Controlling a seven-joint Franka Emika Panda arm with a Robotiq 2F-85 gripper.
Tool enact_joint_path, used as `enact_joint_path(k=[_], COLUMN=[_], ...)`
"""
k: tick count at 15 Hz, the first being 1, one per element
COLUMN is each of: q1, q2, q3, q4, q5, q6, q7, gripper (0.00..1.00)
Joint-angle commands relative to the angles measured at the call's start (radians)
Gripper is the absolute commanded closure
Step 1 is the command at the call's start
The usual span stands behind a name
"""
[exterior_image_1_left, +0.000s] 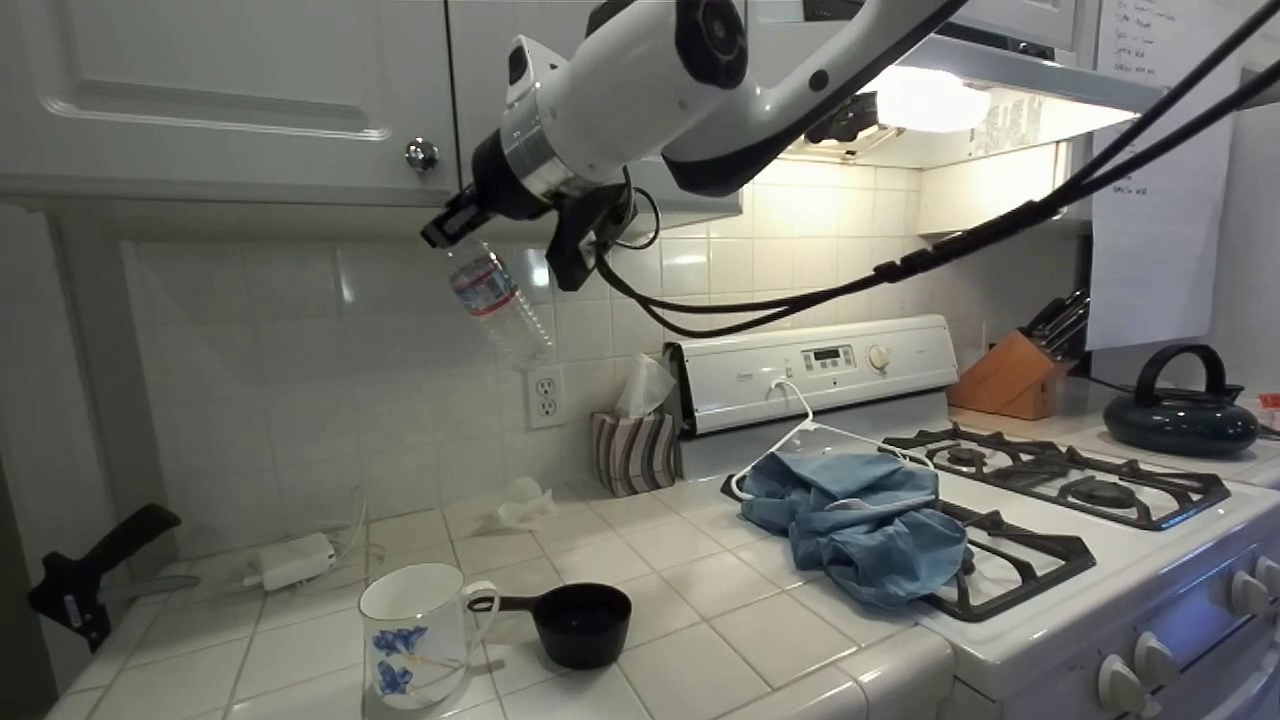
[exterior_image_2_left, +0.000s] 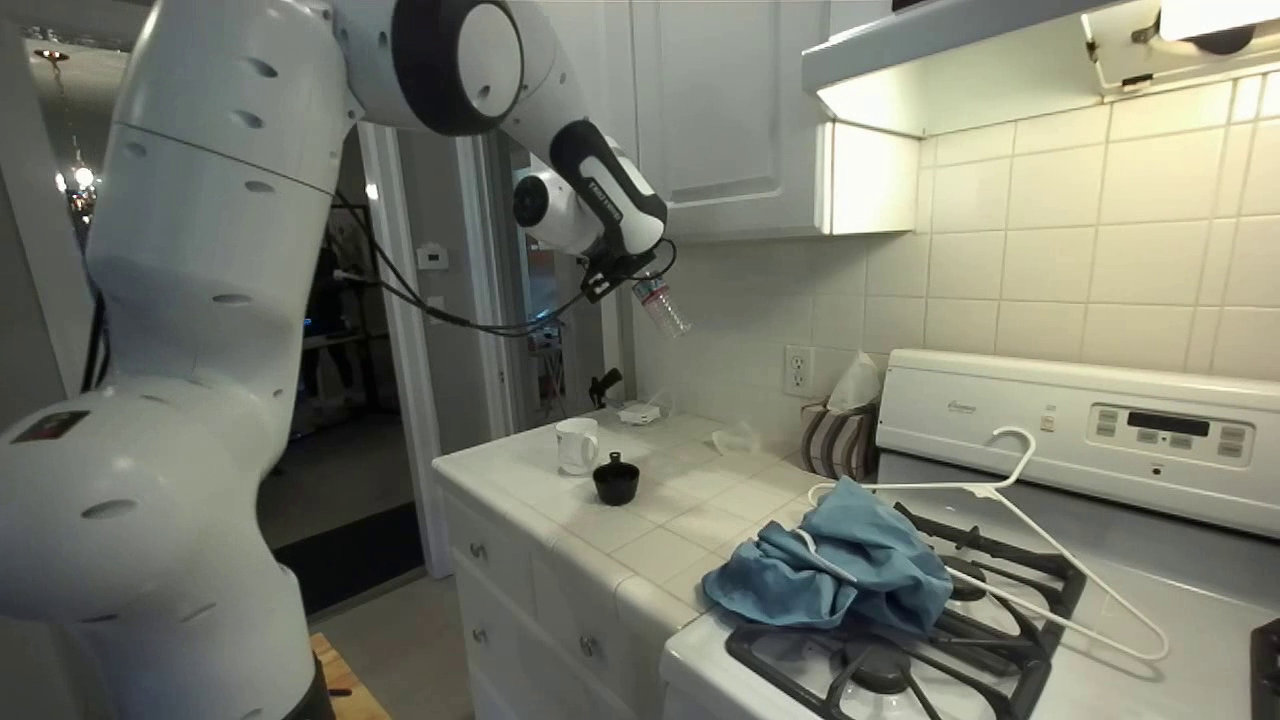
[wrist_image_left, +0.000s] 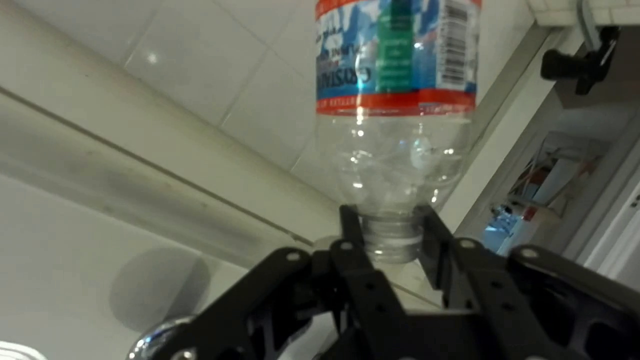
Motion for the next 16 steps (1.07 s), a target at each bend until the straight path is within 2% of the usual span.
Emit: enact_joint_path(k=[1, 4, 6, 8, 11, 16], q1=[-0.162, -0.316, -0.394, -0.454, -0.551, -0.688], q2=[0.184, 0.317, 0.403, 0.487, 0.566, 0.677], q3=[0.271, 0.483, 0.585, 0.653, 0.707, 0.684], q4=[0.029, -0.043, -0.096, -0.146, -0.233, -0.382], q5=[0.001, 0.002, 0.002, 0.002, 0.003, 0.003], q6=[-0.141, -0.23, -0.267, -0.288, -0.308, -0.315], q7=[-0.029, -0.096, -0.148, -0.198, -0.237, -0.274], gripper=[0.92, 0.92, 0.92, 0.92, 0.92, 0.92])
